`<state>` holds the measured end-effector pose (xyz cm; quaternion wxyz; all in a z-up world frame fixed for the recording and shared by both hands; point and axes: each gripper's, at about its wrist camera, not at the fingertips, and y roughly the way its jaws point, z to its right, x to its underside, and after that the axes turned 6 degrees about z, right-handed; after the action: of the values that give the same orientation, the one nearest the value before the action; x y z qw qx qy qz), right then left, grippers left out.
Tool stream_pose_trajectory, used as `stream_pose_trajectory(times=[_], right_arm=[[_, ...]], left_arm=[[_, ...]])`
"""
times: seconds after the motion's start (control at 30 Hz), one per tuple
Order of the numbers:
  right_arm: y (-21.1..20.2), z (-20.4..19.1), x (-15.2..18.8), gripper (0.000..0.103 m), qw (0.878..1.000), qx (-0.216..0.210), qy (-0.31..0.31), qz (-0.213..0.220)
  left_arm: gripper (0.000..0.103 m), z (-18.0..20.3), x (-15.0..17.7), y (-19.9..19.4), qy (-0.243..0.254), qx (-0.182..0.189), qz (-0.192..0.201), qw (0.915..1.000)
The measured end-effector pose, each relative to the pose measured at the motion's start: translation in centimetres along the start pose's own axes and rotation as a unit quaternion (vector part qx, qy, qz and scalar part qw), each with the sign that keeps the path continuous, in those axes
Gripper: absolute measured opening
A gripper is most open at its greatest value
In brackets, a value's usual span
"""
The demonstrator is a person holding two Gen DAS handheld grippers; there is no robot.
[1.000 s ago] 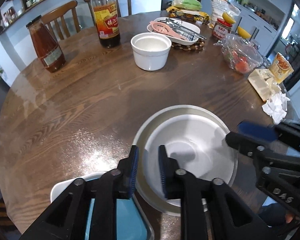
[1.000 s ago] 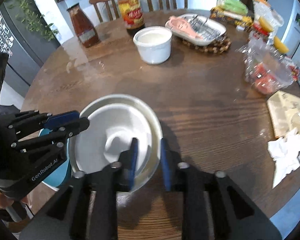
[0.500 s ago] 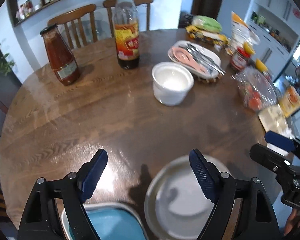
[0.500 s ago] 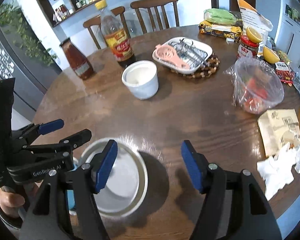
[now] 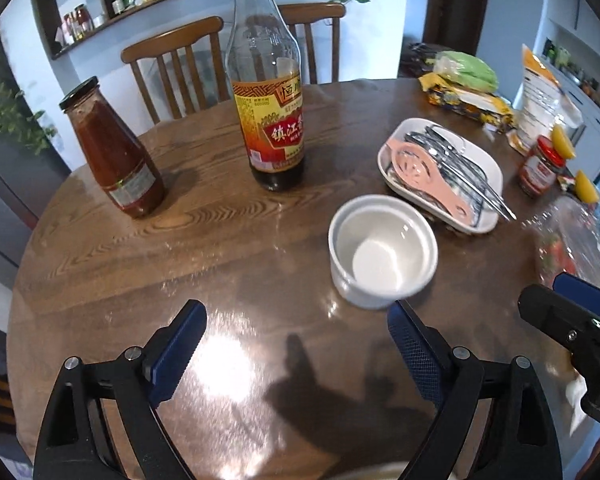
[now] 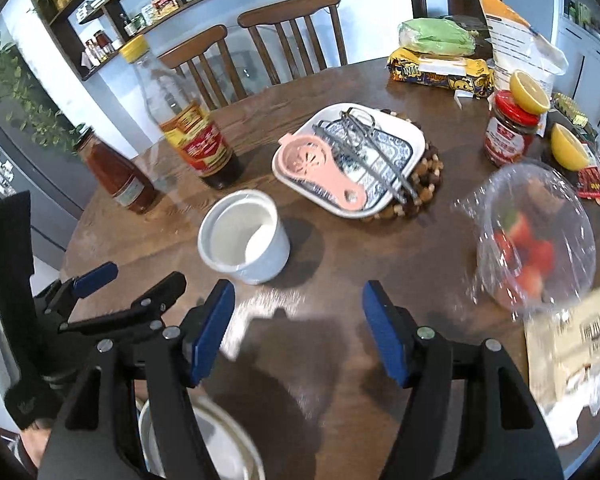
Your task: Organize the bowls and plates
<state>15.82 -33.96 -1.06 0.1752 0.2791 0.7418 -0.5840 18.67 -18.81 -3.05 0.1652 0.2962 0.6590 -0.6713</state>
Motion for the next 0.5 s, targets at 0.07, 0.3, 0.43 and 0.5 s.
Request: stream_pose_trajectory(times=[0.07,0.3,0.43,0.5], right_arm=[[1.1,0.4,-0.7,0.067,1.000,-0.002,0.006,-0.005],[4.2,0.9,-2.2,0.067,1.000,-0.012,0.006,-0.025],[5.3,0.9,-2.7,0.067,0.999,-0.017,0.004,-0.032],[5.8,0.9,-3.0,0.067,0.999,-0.019,0.002,-0.034]], left_arm=[[0.092,0.3,-0.5,0.8,0.000,-0.008,0.003,1.0000],[0.092,0.4,-1.3,3.2,-0.012,-0.018,-0.011,0.9997],[0.092,0.6,-1.6,4.3,-0.008,-0.021,-0.017,0.9996],[0.092,0.6,-1.7,4.8,-0.007,-0.024,-0.021,0.9995]])
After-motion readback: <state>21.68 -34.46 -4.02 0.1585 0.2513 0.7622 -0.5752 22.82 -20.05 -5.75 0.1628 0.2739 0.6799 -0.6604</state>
